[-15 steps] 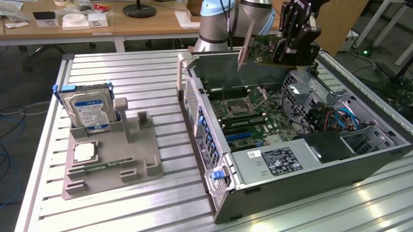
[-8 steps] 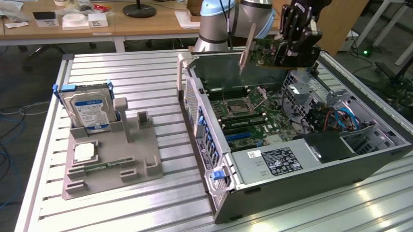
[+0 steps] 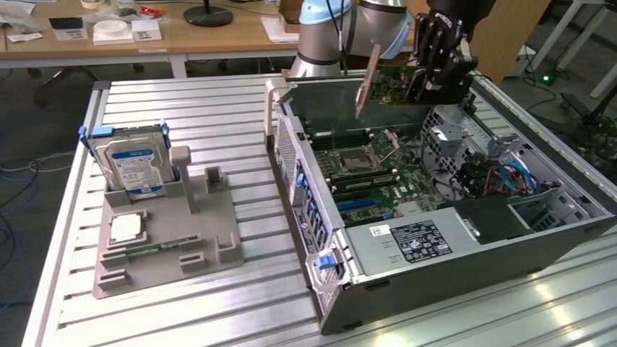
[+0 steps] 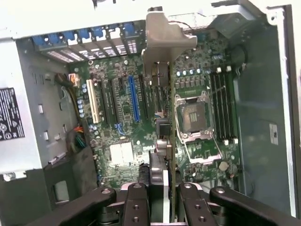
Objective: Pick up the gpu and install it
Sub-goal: 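Insert the gpu into the slot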
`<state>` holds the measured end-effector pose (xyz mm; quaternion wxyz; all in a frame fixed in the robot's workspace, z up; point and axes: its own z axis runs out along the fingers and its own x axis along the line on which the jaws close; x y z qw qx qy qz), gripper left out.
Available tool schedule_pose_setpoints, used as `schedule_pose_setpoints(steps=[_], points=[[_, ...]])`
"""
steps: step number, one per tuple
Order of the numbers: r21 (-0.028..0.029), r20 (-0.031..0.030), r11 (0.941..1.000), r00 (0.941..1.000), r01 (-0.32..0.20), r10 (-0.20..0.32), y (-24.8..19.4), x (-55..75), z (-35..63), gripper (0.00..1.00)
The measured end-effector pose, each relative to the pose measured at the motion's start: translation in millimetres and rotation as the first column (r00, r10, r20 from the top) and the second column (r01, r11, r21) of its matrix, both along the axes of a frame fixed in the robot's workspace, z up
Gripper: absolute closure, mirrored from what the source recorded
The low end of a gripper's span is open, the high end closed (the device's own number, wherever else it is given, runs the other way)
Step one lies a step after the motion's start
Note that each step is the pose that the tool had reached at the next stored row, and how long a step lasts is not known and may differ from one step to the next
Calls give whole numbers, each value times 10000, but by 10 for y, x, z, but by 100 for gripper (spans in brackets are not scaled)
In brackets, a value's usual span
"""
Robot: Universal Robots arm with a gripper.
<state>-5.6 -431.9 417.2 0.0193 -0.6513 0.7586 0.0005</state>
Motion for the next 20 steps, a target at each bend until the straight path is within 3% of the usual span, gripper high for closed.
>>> schedule_pose_setpoints(steps=[5,8,12,16,20], points=[[68,3,9979,9979,-646,646,-2,0,-65,72],[72,3,9976,9976,-689,689,-29,-2,-99,72],[69,0,9977,9977,-680,680,-30,-52,-163,72],[72,-49,9977,9977,-678,678,-30,-82,-213,72],[88,-36,9961,9961,-882,883,-30,-113,-277,72]])
